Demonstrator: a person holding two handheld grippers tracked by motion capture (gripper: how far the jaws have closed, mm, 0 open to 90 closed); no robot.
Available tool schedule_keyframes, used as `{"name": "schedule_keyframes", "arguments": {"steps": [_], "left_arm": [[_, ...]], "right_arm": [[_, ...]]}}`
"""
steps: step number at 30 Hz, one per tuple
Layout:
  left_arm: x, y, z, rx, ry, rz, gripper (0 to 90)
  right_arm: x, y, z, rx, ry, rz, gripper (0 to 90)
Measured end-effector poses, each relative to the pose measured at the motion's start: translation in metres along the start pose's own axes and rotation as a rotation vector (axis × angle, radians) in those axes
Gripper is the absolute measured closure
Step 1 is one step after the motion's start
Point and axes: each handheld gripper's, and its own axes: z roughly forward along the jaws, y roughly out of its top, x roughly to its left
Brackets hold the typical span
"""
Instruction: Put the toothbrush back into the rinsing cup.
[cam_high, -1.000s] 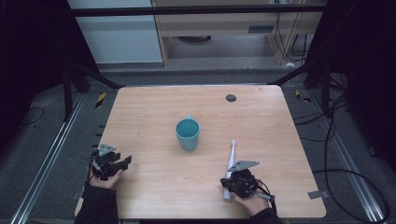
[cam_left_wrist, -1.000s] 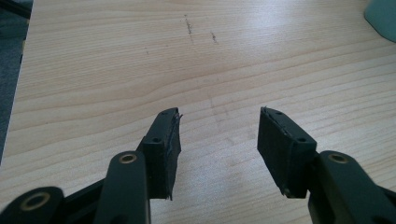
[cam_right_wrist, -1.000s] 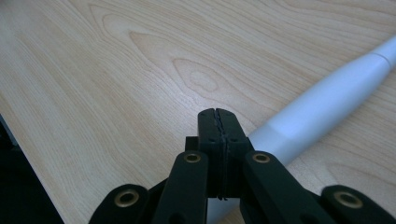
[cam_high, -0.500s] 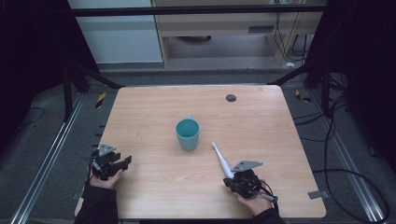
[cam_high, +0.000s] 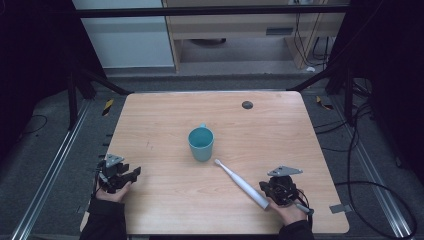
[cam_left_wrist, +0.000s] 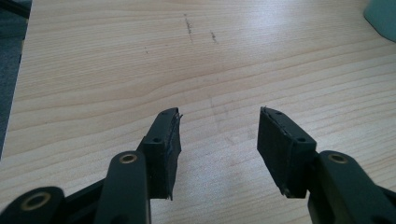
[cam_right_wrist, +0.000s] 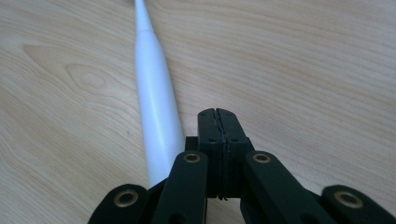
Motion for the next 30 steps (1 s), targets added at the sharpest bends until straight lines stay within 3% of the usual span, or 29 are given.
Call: {"name": "schedule_keyframes", "arguments": {"steps": [7,18,21,26,30], "left_arm": [[0.000,0.000,0.000,0.001,0.000,0.001,48.6],[0.000,0.000,0.000,-0.001,0.000,0.001,48.6],[0.000,0.000,0.001,0.001,-0.003,0.000,48.6],[0.001,0.000,0.001,-0.003,-0.009,0.000,48.4],[0.001,0.000,0.001,-0.003,-0.012,-0.003,48.2]], "right_arm": [[-0.003,-0.006,0.000,0.033,-0.010,0.002,89.5],[-0.005,-0.010,-0.003,0.039,-0.005,0.010,89.2],[-0.005,-0.007,-0.003,0.025,-0.004,0.013,84.3],[-0.006,0.008,-0.005,-0.001,0.018,-0.028,64.5],[-0.004,0.017,-0.007,-0.002,0.029,-0.063,58.0]]}}
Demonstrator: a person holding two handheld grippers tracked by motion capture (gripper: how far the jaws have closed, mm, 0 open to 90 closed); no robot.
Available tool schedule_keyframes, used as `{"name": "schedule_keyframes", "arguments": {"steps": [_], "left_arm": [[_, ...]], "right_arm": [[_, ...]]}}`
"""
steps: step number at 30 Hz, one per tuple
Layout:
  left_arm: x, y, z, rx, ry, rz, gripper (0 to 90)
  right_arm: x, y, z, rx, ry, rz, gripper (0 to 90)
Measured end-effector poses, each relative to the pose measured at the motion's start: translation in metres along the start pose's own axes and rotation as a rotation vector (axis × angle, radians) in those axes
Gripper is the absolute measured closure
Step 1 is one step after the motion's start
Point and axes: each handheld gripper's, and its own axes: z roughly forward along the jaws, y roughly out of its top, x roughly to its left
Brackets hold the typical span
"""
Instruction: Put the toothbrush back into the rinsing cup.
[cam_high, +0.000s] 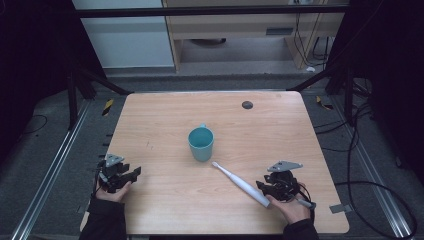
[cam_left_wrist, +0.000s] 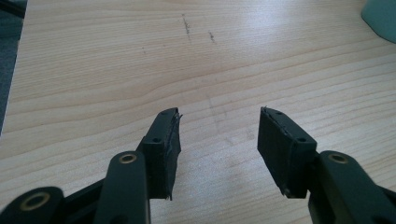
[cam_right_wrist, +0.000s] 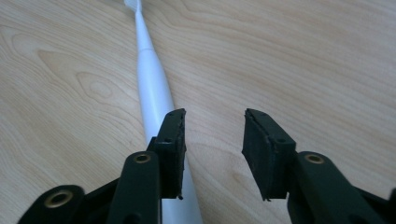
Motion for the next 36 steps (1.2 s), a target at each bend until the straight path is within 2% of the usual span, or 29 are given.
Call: {"name": "schedule_keyframes", "arguments": {"steps": [6,7,16,17,19,21,23,26,28,31,36], "left_arm": [[0.000,0.000,0.000,0.001,-0.001,0.001,48.1],[0.000,0.000,0.000,0.003,-0.001,0.005,48.1],[0.000,0.000,0.001,0.007,-0.004,0.005,47.9],[0.001,0.000,0.001,0.008,-0.007,0.004,47.9],[0.002,0.000,0.002,0.011,-0.006,0.002,47.9],[0.001,0.000,0.001,0.010,-0.002,0.006,47.9],[0.000,0.000,0.001,0.009,-0.002,0.008,47.9],[0.000,0.001,0.003,0.012,-0.007,0.008,47.8],[0.000,0.001,0.003,0.015,-0.008,0.008,47.8],[0.000,0.001,0.003,0.014,-0.006,0.006,47.8],[-0.002,0.001,0.004,0.017,-0.005,0.012,47.8]], "right_arm": [[0.002,0.015,-0.008,-0.003,0.020,-0.035,52.8],[0.003,0.022,-0.009,0.019,0.031,-0.048,49.6],[0.010,0.045,-0.002,0.112,0.030,-0.100,45.0],[0.013,0.049,0.001,0.160,0.037,-0.118,43.9],[0.014,0.050,0.002,0.166,0.033,-0.127,43.8],[0.016,0.054,0.007,0.200,0.043,-0.148,44.5],[0.018,0.054,0.009,0.205,0.045,-0.148,45.3],[0.022,0.054,0.016,0.246,0.059,-0.172,48.1],[0.022,0.054,0.017,0.249,0.061,-0.175,48.9],[0.021,0.055,0.020,0.280,0.076,-0.160,50.8],[0.022,0.053,0.025,0.320,0.088,-0.171,53.1]]}}
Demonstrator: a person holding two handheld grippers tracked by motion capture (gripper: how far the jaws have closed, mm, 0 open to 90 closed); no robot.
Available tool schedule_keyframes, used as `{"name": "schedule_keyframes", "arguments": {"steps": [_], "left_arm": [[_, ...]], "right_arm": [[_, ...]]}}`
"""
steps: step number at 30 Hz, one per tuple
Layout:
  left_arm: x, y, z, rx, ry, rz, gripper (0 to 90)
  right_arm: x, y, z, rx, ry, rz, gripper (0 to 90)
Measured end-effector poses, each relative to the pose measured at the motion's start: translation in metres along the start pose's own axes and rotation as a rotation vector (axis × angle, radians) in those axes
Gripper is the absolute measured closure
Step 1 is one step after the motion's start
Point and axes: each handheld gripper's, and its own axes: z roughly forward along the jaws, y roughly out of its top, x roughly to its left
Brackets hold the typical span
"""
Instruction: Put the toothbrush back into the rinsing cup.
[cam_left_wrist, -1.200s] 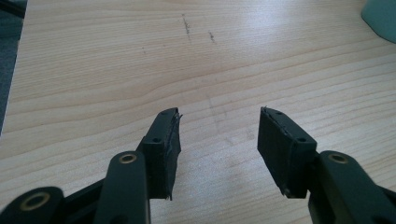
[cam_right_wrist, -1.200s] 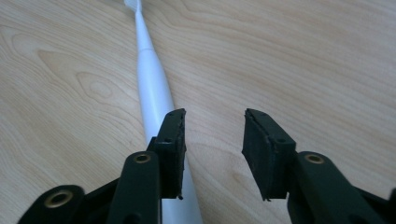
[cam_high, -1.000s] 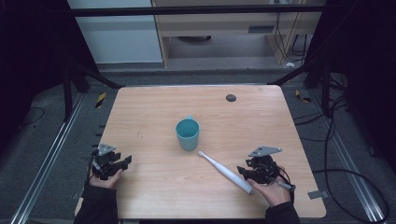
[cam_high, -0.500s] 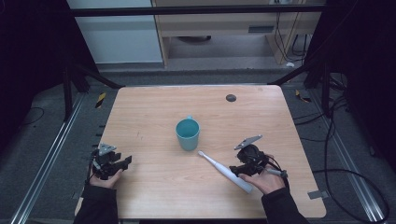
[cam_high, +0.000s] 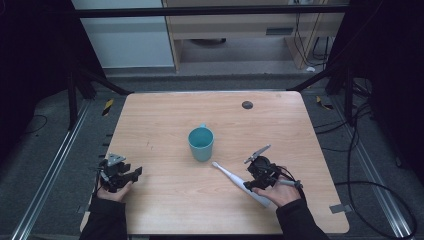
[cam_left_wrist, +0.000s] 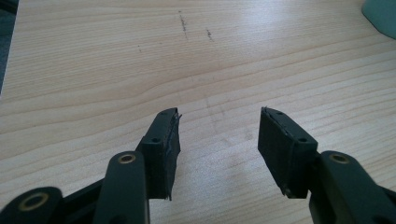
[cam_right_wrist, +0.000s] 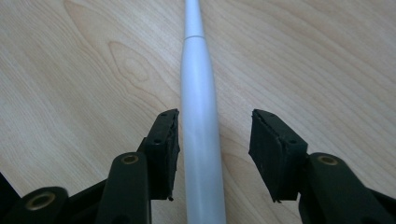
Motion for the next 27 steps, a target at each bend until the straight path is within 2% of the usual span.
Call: {"name": "schedule_keyframes", "arguments": {"steps": [7,12,27], "left_arm": [[0.000,0.000,0.002,0.005,0.002,0.003,47.8],[0.000,0.000,0.002,0.008,-0.001,0.007,47.8],[0.000,0.000,0.002,0.010,-0.004,0.008,47.8]], "right_arm": [[0.001,0.000,0.013,0.048,0.029,-0.019,54.5],[0.003,0.003,0.022,0.103,0.025,-0.028,55.2],[0.003,0.008,0.037,0.173,0.026,-0.029,62.5]]}}
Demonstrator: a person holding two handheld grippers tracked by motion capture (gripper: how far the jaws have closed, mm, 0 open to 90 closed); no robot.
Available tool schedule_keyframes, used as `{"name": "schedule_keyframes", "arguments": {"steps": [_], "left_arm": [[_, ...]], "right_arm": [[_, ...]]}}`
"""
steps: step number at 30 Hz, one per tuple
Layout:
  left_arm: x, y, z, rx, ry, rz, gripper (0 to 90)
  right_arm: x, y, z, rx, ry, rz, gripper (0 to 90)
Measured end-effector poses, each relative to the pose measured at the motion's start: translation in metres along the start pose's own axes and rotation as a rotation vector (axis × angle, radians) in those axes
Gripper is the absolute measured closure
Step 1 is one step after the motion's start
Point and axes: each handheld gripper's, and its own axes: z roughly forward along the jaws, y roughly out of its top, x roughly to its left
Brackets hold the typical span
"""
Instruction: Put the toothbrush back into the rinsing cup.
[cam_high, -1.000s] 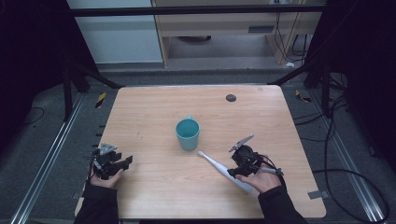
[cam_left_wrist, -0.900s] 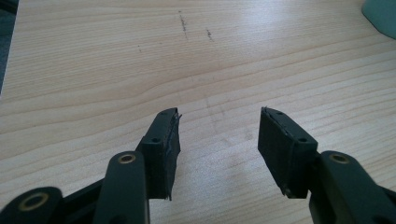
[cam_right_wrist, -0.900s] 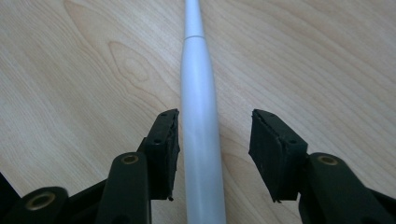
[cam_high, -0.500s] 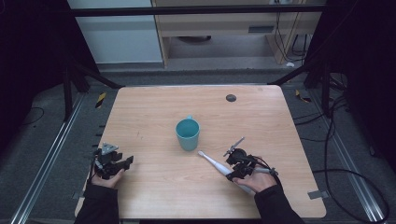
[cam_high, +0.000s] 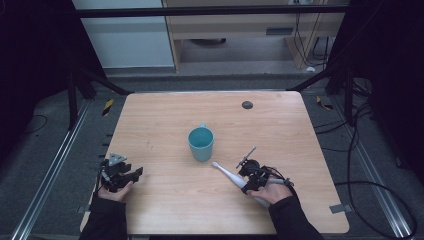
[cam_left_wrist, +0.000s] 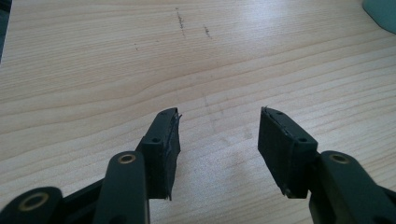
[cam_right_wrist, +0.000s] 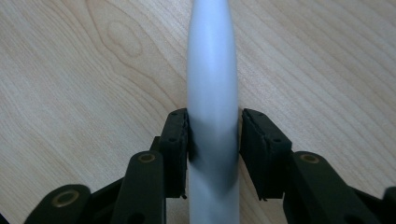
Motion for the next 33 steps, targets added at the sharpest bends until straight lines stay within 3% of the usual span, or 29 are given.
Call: {"name": "schedule_keyframes", "arguments": {"steps": [7,8,13,14,18,20,21,22,24,28,30,33], "left_arm": [[0.000,0.000,0.000,0.001,0.000,0.000,47.8],[0.000,0.000,0.000,0.000,0.000,-0.002,47.8],[-0.001,0.000,0.000,0.000,0.001,0.002,47.9],[0.000,0.000,0.000,0.000,0.001,0.001,47.8],[0.000,0.000,0.000,0.000,0.000,0.001,47.9],[-0.001,0.000,0.000,-0.003,0.000,0.002,47.9],[-0.001,0.000,-0.001,-0.002,0.002,0.003,47.9],[-0.001,0.000,-0.001,-0.002,0.002,0.004,47.9],[-0.001,0.000,0.000,-0.001,0.001,0.003,47.9],[-0.001,0.000,0.000,-0.003,0.001,0.000,47.9],[-0.001,0.000,-0.001,-0.003,0.002,0.004,47.9],[-0.001,0.000,-0.001,-0.005,0.001,0.004,47.9]], "right_arm": [[0.001,-0.001,0.001,-0.008,-0.001,0.003,65.8],[0.001,-0.001,0.001,-0.007,-0.002,0.027,66.2],[0.000,-0.001,-0.002,-0.019,0.012,0.043,66.4],[-0.001,-0.003,-0.008,-0.056,0.018,0.047,66.4],[-0.001,-0.006,-0.018,-0.101,0.033,0.063,66.4],[0.000,-0.010,-0.032,-0.162,0.015,0.061,66.4],[0.000,-0.010,-0.032,-0.162,0.015,0.061,66.4],[0.000,-0.012,-0.041,-0.210,0.007,0.066,66.4],[0.000,-0.012,-0.043,-0.222,0.007,0.069,66.4],[-0.001,-0.013,-0.060,-0.368,-0.012,0.082,66.4],[-0.001,-0.013,-0.061,-0.385,-0.021,0.083,66.4],[-0.002,-0.011,-0.066,-0.458,-0.030,0.096,66.4]]}}
